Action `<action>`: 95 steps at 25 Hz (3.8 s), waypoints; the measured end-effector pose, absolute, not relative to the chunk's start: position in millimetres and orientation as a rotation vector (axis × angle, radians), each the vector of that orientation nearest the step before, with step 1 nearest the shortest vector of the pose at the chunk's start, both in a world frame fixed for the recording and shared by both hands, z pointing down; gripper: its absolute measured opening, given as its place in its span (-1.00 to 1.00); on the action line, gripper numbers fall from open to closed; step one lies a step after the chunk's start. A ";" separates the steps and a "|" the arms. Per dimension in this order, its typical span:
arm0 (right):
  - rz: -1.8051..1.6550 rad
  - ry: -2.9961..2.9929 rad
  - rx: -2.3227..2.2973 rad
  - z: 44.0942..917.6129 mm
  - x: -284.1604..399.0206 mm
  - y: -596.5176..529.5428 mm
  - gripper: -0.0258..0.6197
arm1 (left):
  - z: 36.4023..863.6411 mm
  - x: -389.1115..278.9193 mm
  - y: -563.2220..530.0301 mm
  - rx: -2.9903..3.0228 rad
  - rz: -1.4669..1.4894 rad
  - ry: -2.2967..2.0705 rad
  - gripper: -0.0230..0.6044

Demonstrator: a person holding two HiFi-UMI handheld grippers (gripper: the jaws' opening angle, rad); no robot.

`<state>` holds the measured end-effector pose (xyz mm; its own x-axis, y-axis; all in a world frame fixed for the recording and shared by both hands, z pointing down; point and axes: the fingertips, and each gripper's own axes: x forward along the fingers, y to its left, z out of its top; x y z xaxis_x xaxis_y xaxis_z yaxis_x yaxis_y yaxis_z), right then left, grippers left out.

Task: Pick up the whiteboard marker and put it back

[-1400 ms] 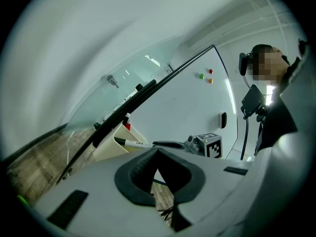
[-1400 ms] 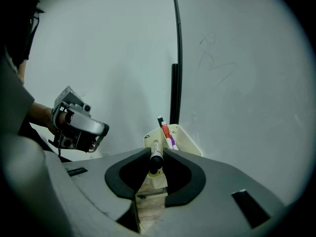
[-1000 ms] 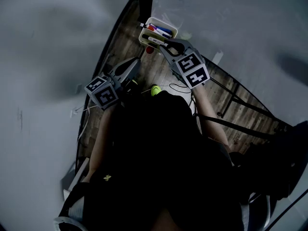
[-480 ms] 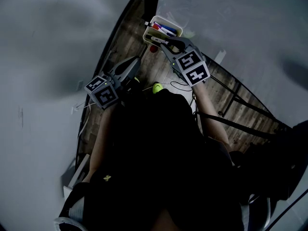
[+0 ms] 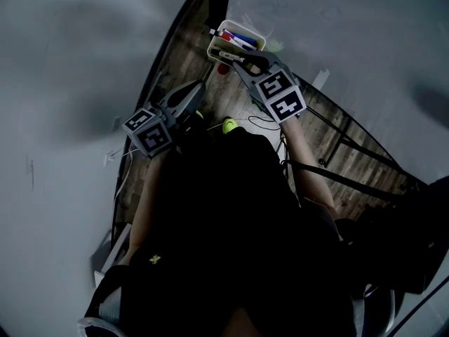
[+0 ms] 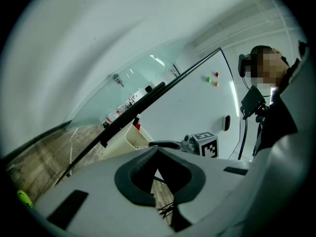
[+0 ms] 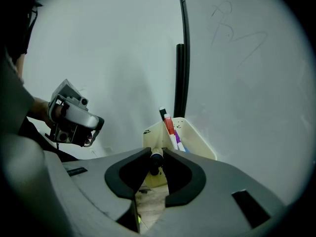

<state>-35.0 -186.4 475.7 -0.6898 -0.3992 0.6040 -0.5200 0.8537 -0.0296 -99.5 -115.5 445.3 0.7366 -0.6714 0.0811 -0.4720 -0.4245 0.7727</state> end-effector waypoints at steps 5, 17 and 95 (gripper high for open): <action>0.257 -2.419 0.676 476.2 -36.0 -187.0 -0.63 | 444.4 -99.9 -117.5 2.104 -0.302 -0.852 -0.92; 0.249 -2.455 0.672 472.2 -38.9 -187.1 -0.50 | 446.9 -99.4 -117.1 2.103 -0.293 -0.850 -0.92; 0.325 -2.518 0.936 420.4 -35.0 150.0 -0.92 | 408.3 -78.5 168.6 2.302 -0.210 -0.529 -0.92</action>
<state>-35.0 150.0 420.4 -0.6788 -0.5628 0.4718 -0.6641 0.7446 -0.0673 -78.5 168.6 408.3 0.9011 -0.4335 0.0076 -0.3102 -0.6323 0.7100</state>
